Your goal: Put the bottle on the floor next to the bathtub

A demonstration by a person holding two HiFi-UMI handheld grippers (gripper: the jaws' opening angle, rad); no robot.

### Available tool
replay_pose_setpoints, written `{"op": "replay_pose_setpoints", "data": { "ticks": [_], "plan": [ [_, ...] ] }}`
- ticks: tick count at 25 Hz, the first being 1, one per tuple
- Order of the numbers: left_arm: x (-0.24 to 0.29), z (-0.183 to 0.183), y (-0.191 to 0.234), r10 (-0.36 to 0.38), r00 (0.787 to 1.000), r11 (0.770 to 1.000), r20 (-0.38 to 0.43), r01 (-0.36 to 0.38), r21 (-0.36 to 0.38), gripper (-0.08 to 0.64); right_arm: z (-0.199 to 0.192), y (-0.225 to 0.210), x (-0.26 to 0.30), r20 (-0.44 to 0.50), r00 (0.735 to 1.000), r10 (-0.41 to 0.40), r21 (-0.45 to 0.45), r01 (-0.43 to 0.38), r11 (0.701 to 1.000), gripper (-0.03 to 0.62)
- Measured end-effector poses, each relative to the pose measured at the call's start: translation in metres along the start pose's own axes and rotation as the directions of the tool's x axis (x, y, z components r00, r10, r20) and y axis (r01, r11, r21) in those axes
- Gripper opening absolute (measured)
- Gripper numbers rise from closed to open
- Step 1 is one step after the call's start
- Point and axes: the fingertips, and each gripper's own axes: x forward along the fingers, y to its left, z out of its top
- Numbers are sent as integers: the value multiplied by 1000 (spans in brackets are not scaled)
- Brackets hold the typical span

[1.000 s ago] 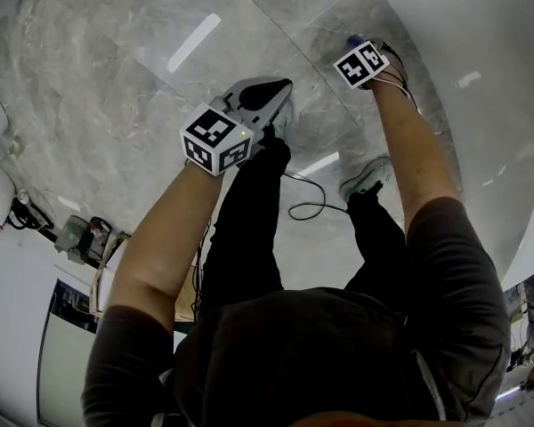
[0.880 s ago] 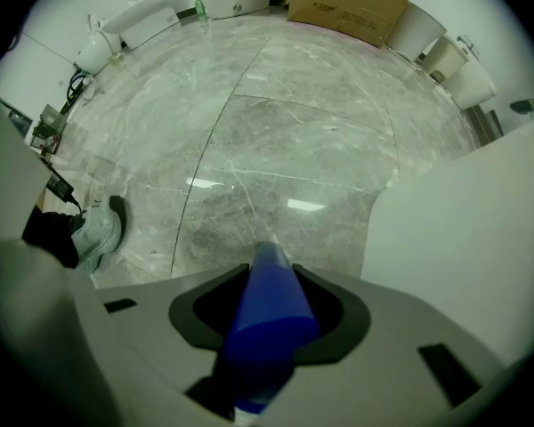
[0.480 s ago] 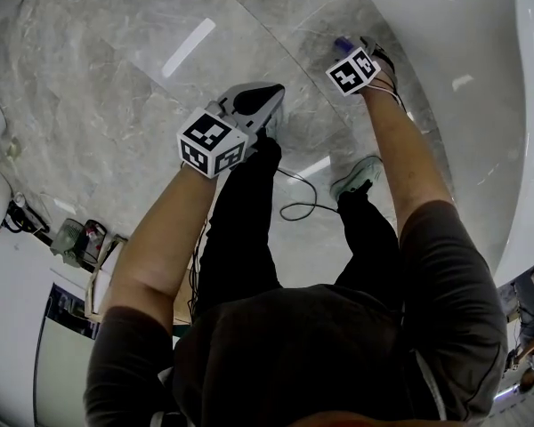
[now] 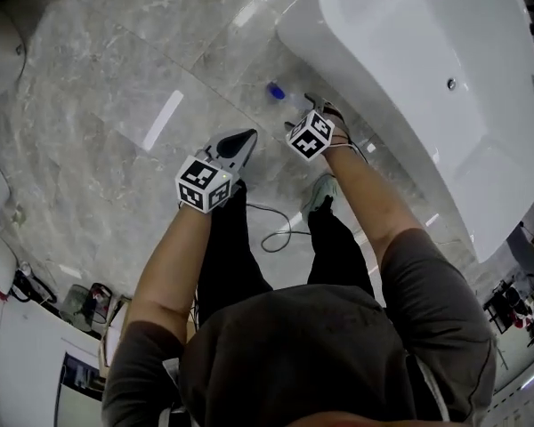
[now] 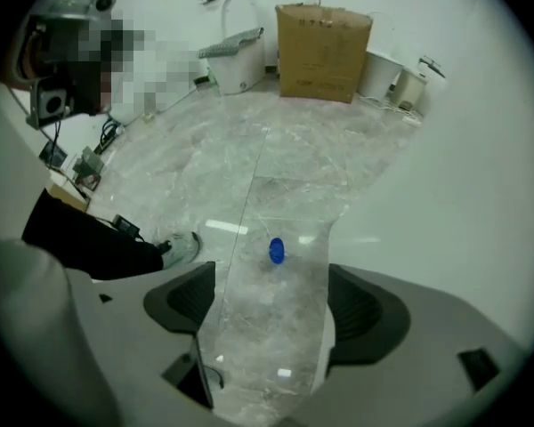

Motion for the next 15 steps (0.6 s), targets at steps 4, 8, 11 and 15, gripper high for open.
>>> {"op": "replay_pose_setpoints", "data": {
  "ticks": [4, 8, 11, 15],
  "plan": [
    [10, 56, -71, -62, 998, 996, -4, 62, 70, 5, -8, -17, -102, 108, 994, -6, 176, -13, 984, 360],
    [13, 123, -150, -153, 988, 970, -36, 157, 186, 6, -20, -47, -217, 215, 975, -53, 341, -24, 940, 333],
    [16, 158, -212, -213, 974, 942, -71, 224, 252, 6, -45, -60, -301, 286, 952, -109, 458, -36, 888, 291],
    [28, 185, -311, -253, 962, 915, -103, 272, 299, 6, -108, -68, -415, 375, 907, -193, 553, -52, 832, 232]
  ]
}}
